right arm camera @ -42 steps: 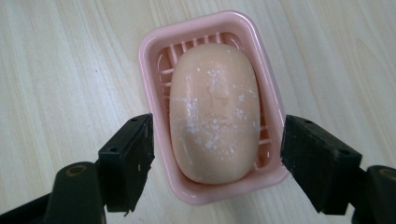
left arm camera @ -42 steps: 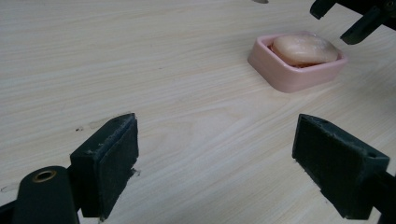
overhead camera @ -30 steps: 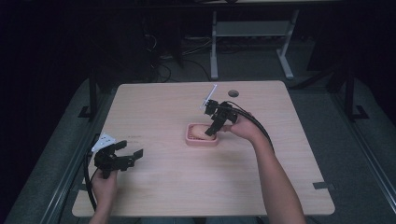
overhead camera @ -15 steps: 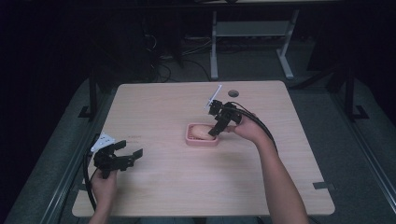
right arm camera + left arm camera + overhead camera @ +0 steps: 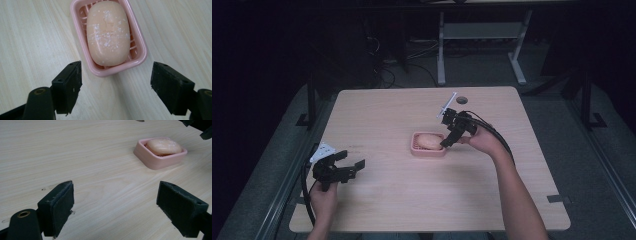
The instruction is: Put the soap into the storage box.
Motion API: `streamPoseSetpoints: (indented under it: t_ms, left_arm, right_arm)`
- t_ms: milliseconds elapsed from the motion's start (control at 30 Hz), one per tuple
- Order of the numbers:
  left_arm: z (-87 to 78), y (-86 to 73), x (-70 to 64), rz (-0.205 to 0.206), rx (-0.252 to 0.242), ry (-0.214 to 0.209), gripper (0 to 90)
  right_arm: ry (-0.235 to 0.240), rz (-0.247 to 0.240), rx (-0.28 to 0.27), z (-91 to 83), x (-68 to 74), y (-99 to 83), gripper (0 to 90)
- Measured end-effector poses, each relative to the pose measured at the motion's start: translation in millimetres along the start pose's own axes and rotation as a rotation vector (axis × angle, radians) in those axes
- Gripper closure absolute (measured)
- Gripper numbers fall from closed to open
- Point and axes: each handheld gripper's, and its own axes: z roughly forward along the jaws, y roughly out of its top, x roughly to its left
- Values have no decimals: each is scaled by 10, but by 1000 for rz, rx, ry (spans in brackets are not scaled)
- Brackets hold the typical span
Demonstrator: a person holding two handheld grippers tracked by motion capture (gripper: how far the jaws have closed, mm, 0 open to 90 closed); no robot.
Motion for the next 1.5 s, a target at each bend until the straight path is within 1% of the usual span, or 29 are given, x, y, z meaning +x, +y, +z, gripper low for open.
streamPoseSetpoints:
  t_ms: [100,167,233,500,567,600,667,700,767,900,967,1000,1033,1133,1200,1300,1467,1500]
  left_arm:
    - [-2,1,0,1,0,0,142]
    - [1,1,-2,-1,-1,0,142]
    - [0,3,-4,1,1,0,142]
    - [1,3,-6,1,-1,0,142]
    - [2,3,-6,0,-2,0,142]
    - [1,4,-5,1,0,0,142]
    - [2,4,-6,2,-1,1,142]
    - [4,3,-5,1,-2,1,142]
    - [4,5,-6,2,4,0,142]
    - [8,4,-13,2,6,0,142]
    - [9,4,-13,2,7,0,142]
    - [9,4,-12,3,5,2,142]
    - [8,4,-12,2,5,2,142]
    - [6,5,-12,4,5,2,142]
    - [9,5,-13,4,5,2,142]
    - [12,4,-14,3,4,1,142]
    - [16,4,-15,6,6,1,142]
    - [17,5,-17,7,6,1,142]
  right_arm:
    - [8,8,-2,4,9,-28,245]
    - [19,18,13,14,7,-44,241]
    - [17,15,21,17,13,-55,241]
    - [11,14,17,-33,36,-73,241]
    - [3,8,12,-43,38,-86,246]
    - [-8,1,3,-53,49,-98,249]
    - [-4,7,-11,-53,58,-130,249]
    - [-2,8,-7,-41,72,-164,249]
    - [-3,4,-9,-36,75,-182,249]
    - [4,11,7,-41,77,-228,248]
    - [-1,11,-11,-59,78,-251,248]
    - [3,20,-13,-68,79,-263,248]
    - [3,19,-16,-73,76,-281,248]
    - [0,30,-15,-76,77,-347,248]
    - [0,26,-16,-72,74,-360,248]
    - [1,31,-10,-58,83,-416,248]
    - [-2,42,-19,-72,89,-491,248]
    - [-3,45,-23,-80,88,-529,248]
